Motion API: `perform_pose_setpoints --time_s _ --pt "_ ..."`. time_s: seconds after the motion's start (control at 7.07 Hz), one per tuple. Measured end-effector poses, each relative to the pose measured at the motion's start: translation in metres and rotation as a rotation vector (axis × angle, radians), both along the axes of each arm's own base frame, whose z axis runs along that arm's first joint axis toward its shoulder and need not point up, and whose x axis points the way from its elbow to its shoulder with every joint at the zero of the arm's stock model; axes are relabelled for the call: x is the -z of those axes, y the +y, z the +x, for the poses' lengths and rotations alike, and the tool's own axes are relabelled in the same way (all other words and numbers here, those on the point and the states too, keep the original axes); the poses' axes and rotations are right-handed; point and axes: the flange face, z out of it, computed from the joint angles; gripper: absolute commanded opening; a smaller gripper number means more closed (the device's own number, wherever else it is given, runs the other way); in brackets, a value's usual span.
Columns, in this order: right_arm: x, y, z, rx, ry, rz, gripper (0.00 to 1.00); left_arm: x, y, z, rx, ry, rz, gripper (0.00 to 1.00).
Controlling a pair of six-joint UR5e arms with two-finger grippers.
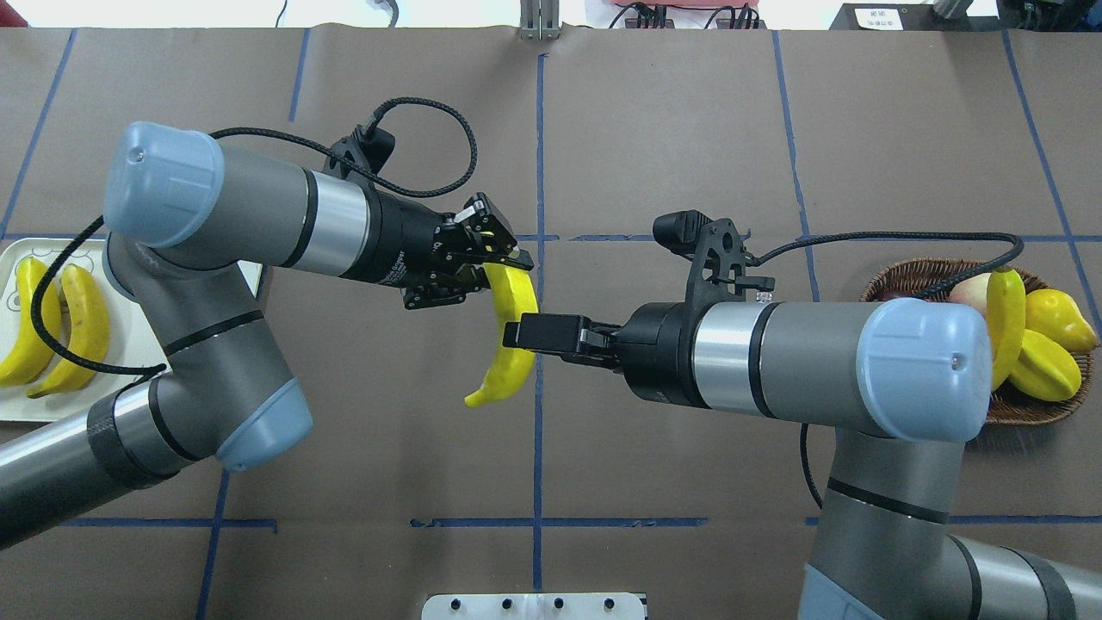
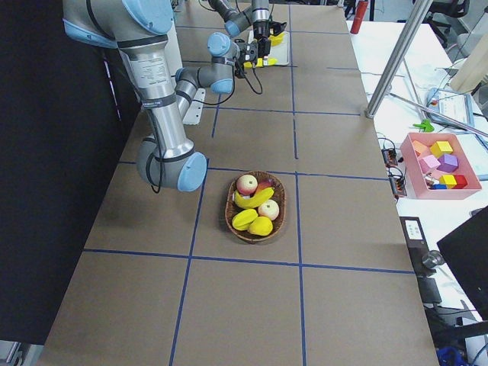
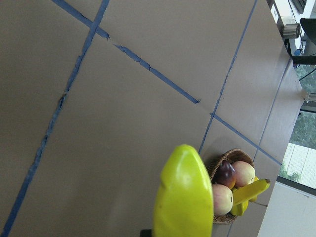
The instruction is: Transfer all bananas from basket to plate
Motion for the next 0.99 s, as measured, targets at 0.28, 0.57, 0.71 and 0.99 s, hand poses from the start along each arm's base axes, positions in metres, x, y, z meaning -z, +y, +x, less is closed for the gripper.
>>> perform_pose_setpoints --time_s 0.28,0.57,0.71,0.99 --pt "-0.008 -0.017 0.011 0.005 0.067 -0.023 1.0 -0.104 -0.023 -0.039 0.048 -0.201 0.057 0.0" --pt "-0.025 -0.055 0.035 0.014 0.198 -0.059 1.0 -0.229 -0.028 -0.109 0.048 -0.441 0.157 0.0" --pt "-0.037 -0.071 0.042 0.016 0.289 -0.039 1.0 -0.282 -0.024 -0.143 0.022 -0.555 0.2 0.0" --pt "-0.055 -0.089 0.05 0.023 0.433 0.014 1.0 -0.342 -0.014 -0.176 -0.027 -0.681 0.225 0.16"
